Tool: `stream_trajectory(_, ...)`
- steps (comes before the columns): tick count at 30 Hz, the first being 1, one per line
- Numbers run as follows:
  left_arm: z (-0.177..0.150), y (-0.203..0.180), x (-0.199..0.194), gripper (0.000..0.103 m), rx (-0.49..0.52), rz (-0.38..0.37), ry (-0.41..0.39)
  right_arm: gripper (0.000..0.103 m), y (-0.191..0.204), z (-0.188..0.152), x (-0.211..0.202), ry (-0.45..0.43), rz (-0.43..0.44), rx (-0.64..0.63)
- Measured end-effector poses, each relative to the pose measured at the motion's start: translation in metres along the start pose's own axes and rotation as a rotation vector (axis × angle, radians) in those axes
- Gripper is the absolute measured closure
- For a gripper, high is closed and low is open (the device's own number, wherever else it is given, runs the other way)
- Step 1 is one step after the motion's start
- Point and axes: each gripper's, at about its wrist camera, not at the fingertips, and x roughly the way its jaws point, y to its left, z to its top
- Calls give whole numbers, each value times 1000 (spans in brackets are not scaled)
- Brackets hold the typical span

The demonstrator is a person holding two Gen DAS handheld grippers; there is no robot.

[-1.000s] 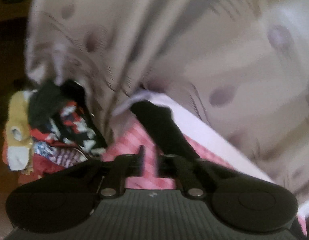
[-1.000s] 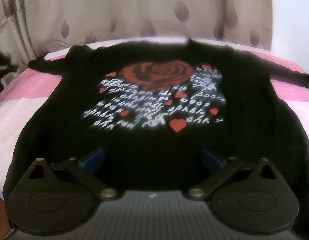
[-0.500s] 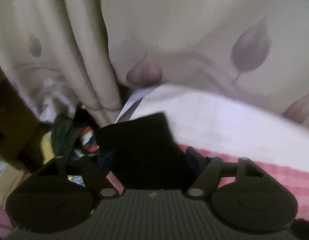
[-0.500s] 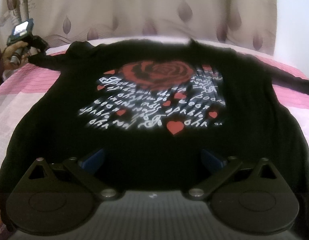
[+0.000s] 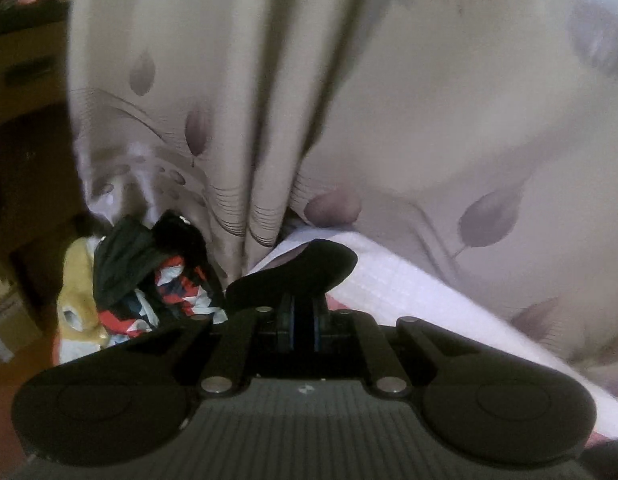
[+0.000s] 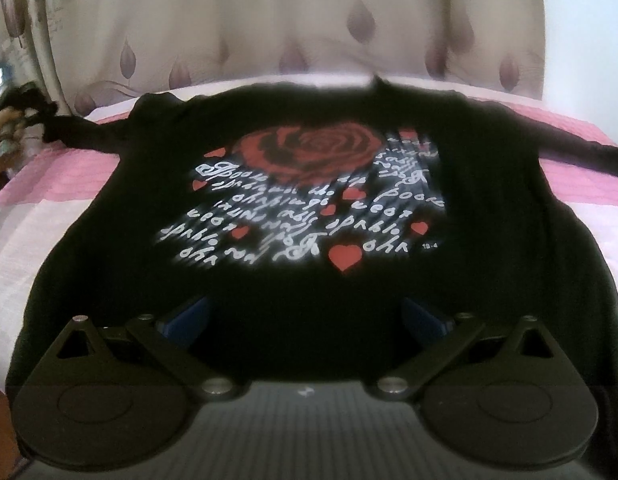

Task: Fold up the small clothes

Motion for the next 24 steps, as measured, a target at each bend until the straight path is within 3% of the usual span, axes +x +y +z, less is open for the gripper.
stream_trajectory(4,-21,46,-50,92,-90,-106,-51,0,4,-2,-7,-17,20,-5)
stream_trajectory(7,-39,70,-66,91,-24,-111,-62,0,7,-6,-13,-27,31,-21)
stream_trajectory(9,-45,82,-68,90,14,-49,-48,0,8,-7,-16,-29,35,-24)
stream_trajectory(14,-51,128,-79,83,-111,23,-50,0,5,-9,-26,-53,35,-16)
stream_trajectory(17,-47,131,-90,84,-99,39,-42,0,2,-11,-29,-55,33,-7)
stream_trajectory(19,-49,126,-100,74,-61,26,-45,0,0,-13,-30,-54,32,1)
stream_trajectory(21,-51,121,-108,22,-35,9,-40,0,-1,-15,-30,-50,41,12)
stream_trajectory(23,-53,121,-112,6,-22,35,-83,0,-1,-15,-30,-47,49,16)
stream_trajectory(24,-54,121,-113,4,-9,63,-104,0,-1,-16,-32,-49,52,13)
